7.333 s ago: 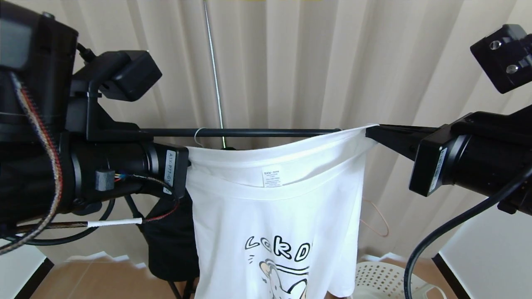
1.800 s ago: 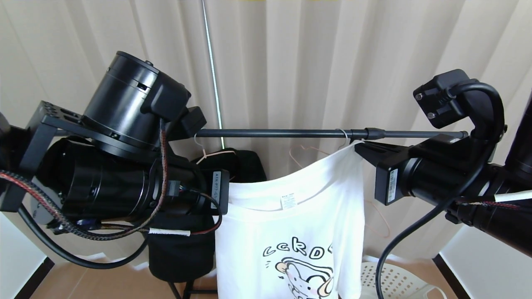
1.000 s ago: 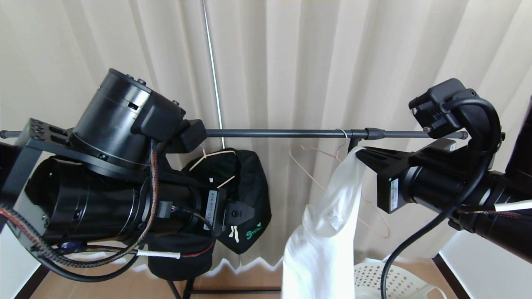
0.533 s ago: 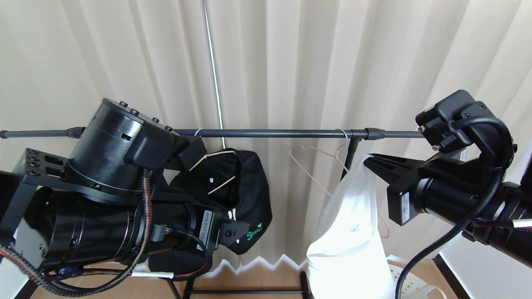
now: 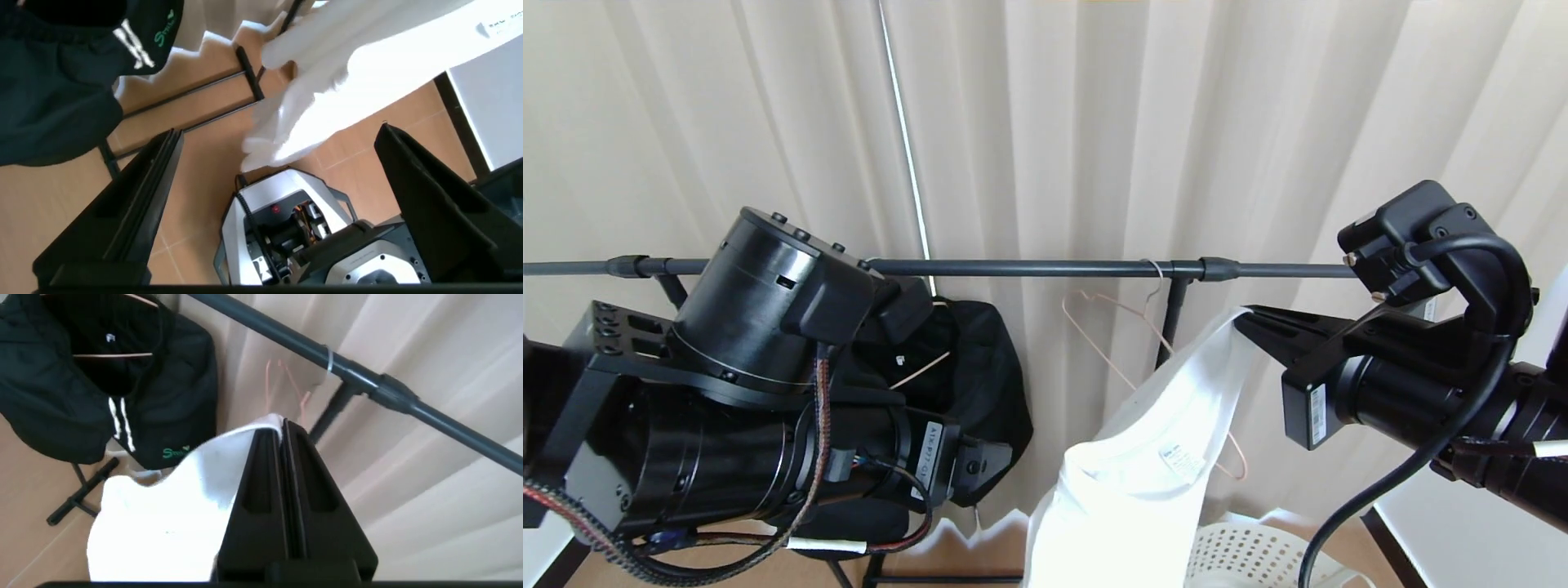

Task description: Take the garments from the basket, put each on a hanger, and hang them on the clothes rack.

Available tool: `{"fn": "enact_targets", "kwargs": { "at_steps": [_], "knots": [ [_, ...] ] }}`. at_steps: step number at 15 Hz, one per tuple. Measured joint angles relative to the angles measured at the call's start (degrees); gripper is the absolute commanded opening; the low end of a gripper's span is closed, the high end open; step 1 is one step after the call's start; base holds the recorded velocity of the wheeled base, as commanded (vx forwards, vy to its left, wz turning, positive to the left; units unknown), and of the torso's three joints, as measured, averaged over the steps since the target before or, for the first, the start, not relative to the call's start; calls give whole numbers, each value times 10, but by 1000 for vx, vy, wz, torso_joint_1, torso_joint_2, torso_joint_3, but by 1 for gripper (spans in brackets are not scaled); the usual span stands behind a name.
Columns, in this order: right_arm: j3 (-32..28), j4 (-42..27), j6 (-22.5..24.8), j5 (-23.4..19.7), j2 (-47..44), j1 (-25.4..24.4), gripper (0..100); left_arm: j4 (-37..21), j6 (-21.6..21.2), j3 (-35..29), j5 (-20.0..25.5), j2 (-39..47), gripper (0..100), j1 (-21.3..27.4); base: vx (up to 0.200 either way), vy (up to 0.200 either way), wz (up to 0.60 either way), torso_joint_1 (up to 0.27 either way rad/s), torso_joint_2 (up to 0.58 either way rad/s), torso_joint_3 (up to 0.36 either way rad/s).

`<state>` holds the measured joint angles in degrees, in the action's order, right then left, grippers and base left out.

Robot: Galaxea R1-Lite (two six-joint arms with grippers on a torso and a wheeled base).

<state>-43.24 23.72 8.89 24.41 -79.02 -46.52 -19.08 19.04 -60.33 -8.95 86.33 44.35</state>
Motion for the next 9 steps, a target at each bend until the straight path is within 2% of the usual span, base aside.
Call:
{"fn": "enact_targets", "kwargs": {
  "at_steps": [1,6,7,9],
  "knots": [
    [0,-1,0,0,0,1,0,0,0,1,0,1,100,0,0,0,0,0,0,0],
    [3,0,0,0,0,0,0,9,-1,9,0,5,100,0,-200,0,0,9,2,0],
    [4,-2,0,0,-1,1,0,8,-1,12,-1,4,100,-1,0,-200,0,7,2,-2],
    [4,-1,0,-1,-1,0,0,28,0,18,-1,5,100,-1,0,0,0,0,0,0]
  ]
}}
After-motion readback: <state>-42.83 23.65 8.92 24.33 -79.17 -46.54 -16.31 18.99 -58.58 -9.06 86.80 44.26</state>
